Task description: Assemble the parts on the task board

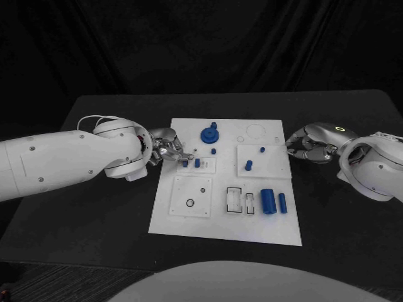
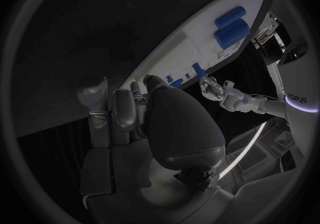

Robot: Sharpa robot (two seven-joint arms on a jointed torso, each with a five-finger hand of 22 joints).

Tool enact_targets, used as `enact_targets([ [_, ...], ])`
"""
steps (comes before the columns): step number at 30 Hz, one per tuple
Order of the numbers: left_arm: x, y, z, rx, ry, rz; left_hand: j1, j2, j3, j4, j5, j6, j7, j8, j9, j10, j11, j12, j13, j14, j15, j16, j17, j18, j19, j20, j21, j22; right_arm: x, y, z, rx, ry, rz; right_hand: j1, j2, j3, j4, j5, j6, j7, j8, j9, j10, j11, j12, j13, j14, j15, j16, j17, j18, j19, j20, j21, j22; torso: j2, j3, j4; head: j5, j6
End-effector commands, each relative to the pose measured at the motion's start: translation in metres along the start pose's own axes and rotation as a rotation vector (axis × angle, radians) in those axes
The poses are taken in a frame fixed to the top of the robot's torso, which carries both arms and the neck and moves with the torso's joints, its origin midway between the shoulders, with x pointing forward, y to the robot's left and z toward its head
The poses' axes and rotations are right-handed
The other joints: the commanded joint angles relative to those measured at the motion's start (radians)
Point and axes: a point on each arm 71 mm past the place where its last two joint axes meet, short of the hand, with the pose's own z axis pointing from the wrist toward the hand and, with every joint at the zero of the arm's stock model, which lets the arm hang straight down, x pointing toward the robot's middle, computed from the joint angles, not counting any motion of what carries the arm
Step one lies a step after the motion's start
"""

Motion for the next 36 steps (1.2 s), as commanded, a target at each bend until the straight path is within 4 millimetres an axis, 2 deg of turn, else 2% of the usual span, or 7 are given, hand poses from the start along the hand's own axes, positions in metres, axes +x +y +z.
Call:
enact_targets([
  [1,0.002,0.0,0.0,-0.007,0.008,-0.006,0.009,-0.001,-0.016,0.003,-0.042,-0.007,0.001,0.016,0.016,0.08,0.0,0.005,0.246,0.104,-0.001,0.003,0.263,0.008,0.006,-0.002,0.005,0.161,0.001,-0.001,-0.001,0.011,-0.003,0.0,0.009,-0.001,0.004,-0.001,0.003,-0.003,-0.001,-0.004,-0.002,-0.002,-0.006,-0.005,-0.103,-0.004,-0.003,-0.003,-0.001,0.013,-0.008,0.001,-0.006,0.111,-0.001,0.0,-0.0004,0.002,0.0],
  [12,0.006,0.001,0.0,-0.024,0.02,-0.004,0.005,0.002,-0.034,0.009,-0.074,-0.015,0.002,0.036,0.04,0.08,0.0,0.005,0.246,0.104,-0.001,0.003,0.263,0.008,0.006,-0.001,0.004,0.161,0.001,-0.001,-0.001,0.012,-0.001,0.0,0.009,-0.002,0.005,-0.001,0.004,-0.002,-0.001,-0.004,-0.001,-0.002,-0.005,-0.005,-0.103,-0.003,-0.003,-0.002,0.0,0.013,-0.008,0.001,-0.006,0.111,0.0,0.0002,-0.0004,0.002,0.0],
  [18,0.007,0.0,0.001,-0.022,0.028,-0.001,0.027,0.01,-0.035,0.003,-0.021,-0.034,0.001,0.041,0.054,0.078,0.0,0.004,0.245,0.104,-0.001,0.003,0.263,0.009,0.004,-0.002,0.002,0.16,0.001,-0.001,-0.001,0.012,0.0,0.0,0.009,-0.002,0.005,-0.001,0.004,-0.002,-0.001,-0.004,-0.001,-0.002,-0.005,-0.005,-0.103,-0.003,-0.003,-0.002,0.0,0.013,-0.008,0.001,-0.006,0.111,0.0,0.0001,-0.0003,0.004,0.0],
  [23,0.009,-0.001,0.002,-0.022,0.038,0.003,0.043,0.012,-0.031,0.003,0.05,-0.041,-0.001,0.041,0.059,0.077,-0.001,0.003,0.244,0.104,-0.002,0.003,0.263,0.009,0.003,-0.002,0.0,0.16,0.002,-0.001,-0.001,0.011,0.0,0.0,0.009,-0.002,0.005,-0.001,0.004,-0.002,-0.001,-0.004,-0.001,-0.002,-0.005,-0.005,-0.103,-0.003,-0.003,-0.002,0.0,0.013,-0.008,0.001,-0.006,0.111,0.0,0.0004,-0.0007,0.003,0.0],
  [24,0.01,-0.001,0.002,-0.023,0.041,0.004,0.05,0.012,-0.026,0.002,0.08,-0.043,-0.002,0.041,0.06,0.076,-0.002,0.002,0.243,0.104,-0.002,0.003,0.263,0.009,0.002,-0.003,0.0,0.16,0.002,-0.001,-0.001,0.011,0.0,0.0,0.009,-0.002,0.005,-0.001,0.004,-0.002,-0.001,-0.004,-0.001,-0.002,-0.005,-0.005,-0.103,-0.003,-0.003,-0.002,0.0,0.013,-0.008,0.001,-0.006,0.111,0.0,0.0005,-0.0008,0.003,0.0],
  [29,0.011,0.0,0.003,-0.029,0.05,0.008,0.064,0.009,-0.016,0.0,0.127,-0.046,-0.003,0.039,0.061,0.075,-0.003,0.001,0.243,0.104,-0.003,0.003,0.263,0.01,0.0,-0.003,-0.002,0.159,0.002,-0.001,-0.001,0.012,0.001,0.001,0.009,-0.002,0.005,-0.001,0.004,-0.002,-0.001,-0.004,-0.001,-0.002,-0.005,-0.005,-0.103,-0.003,-0.003,-0.002,0.0,0.013,-0.008,0.001,-0.006,0.111,0.0,0.0007,-0.0004,0.002,0.0],
  [36,0.016,0.001,0.004,-0.043,0.072,0.015,0.068,0.008,-0.011,0.0,0.144,-0.048,-0.003,0.038,0.061,0.074,-0.004,0.0,0.242,0.104,-0.003,0.003,0.263,0.01,-0.001,-0.004,-0.004,0.159,0.002,-0.001,-0.001,0.012,0.001,0.001,0.009,-0.002,0.005,-0.001,0.004,-0.002,-0.001,-0.004,-0.001,-0.002,-0.005,-0.005,-0.103,-0.003,-0.003,-0.002,0.0,0.013,-0.008,0.001,-0.006,0.111,0.0,0.0007,-0.0009,0.003,0.0],
])
